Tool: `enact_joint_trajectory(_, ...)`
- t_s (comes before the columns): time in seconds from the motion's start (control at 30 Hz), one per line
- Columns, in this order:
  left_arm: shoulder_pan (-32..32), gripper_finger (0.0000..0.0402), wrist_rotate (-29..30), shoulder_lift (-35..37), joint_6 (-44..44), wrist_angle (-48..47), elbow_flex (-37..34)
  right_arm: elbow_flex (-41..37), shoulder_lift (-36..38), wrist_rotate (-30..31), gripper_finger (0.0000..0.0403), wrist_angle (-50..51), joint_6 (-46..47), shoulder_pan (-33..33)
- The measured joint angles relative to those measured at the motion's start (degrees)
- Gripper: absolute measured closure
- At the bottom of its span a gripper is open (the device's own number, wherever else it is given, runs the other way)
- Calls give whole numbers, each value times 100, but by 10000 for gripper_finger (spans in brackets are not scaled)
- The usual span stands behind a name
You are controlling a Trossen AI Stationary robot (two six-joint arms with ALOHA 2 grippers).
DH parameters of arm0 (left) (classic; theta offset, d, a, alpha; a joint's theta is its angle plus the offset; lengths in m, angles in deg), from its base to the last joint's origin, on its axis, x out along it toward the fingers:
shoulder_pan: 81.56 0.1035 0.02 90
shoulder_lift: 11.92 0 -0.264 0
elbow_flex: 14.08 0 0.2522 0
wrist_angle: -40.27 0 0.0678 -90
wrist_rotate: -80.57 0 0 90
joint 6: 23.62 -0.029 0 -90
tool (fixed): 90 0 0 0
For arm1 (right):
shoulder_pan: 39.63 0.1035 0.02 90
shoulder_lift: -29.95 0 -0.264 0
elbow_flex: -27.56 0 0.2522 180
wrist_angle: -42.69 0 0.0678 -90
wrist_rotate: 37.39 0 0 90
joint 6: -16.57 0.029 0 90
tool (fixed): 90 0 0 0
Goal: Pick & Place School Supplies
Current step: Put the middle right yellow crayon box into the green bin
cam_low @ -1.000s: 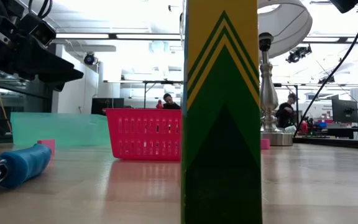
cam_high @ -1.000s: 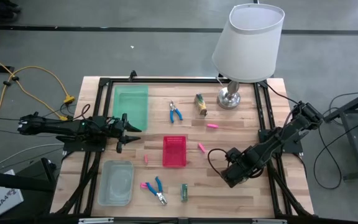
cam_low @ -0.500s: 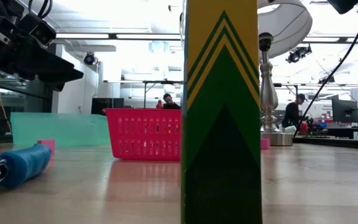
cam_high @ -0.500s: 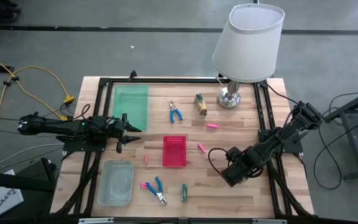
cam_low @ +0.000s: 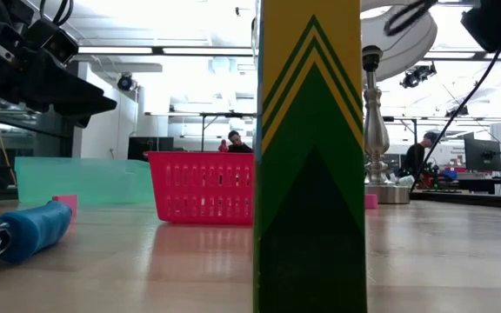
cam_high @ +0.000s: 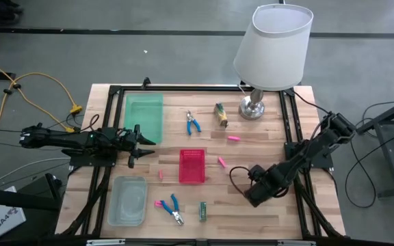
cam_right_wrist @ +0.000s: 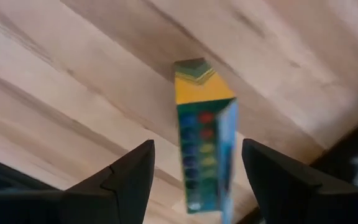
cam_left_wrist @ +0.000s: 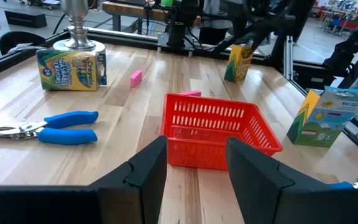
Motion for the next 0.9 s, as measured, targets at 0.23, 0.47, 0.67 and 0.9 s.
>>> enact_joint_trajectory(0.23,0,243,0,1,-1,0,1,-474,0,-8,169,-576,64,109)
enact_joint_trajectory(0.47,-1,243,-2,0,-2,0,2,-595,0,10,169,-614,169,123)
enact_joint_trajectory(0.67,-2,243,-2,0,0,2,2,-741,0,18,169,-821,211,142)
enact_joint_trajectory(0.9,0,243,0,0,0,11,2,-754,0,21,187,-849,211,142)
